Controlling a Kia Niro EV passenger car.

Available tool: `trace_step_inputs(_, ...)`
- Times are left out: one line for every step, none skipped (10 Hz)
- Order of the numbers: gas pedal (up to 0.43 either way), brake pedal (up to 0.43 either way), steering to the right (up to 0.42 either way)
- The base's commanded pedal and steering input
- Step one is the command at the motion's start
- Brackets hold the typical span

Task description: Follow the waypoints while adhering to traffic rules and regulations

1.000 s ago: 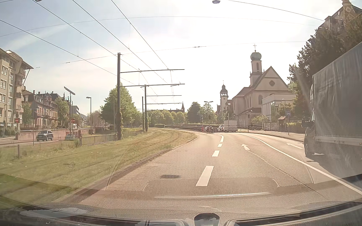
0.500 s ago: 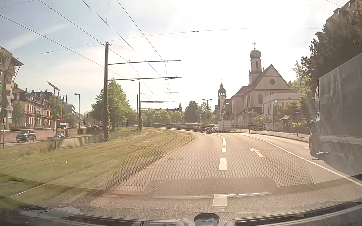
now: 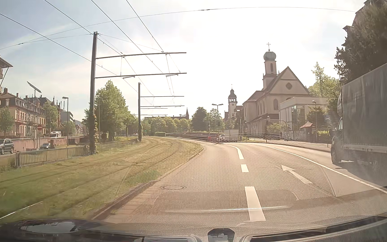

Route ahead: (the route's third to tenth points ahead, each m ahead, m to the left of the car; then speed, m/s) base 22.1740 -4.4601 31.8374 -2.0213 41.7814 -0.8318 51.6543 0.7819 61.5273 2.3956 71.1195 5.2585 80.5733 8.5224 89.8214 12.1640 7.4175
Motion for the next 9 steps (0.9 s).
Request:
trace_step_inputs(0.0, 0.0, 0.025)
trace_step_inputs(0.0, 0.0, 0.026)
trace_step_inputs(0.0, 0.0, 0.026)
trace_step_inputs(0.0, 0.0, 0.026)
trace_step_inputs(0.0, 0.0, 0.026)
trace_step_inputs(0.0, 0.0, 0.027)
trace_step_inputs(0.0, 0.0, 0.028)
trace_step_inputs(0.0, 0.0, 0.028)
trace_step_inputs(0.0, 0.0, 0.03)
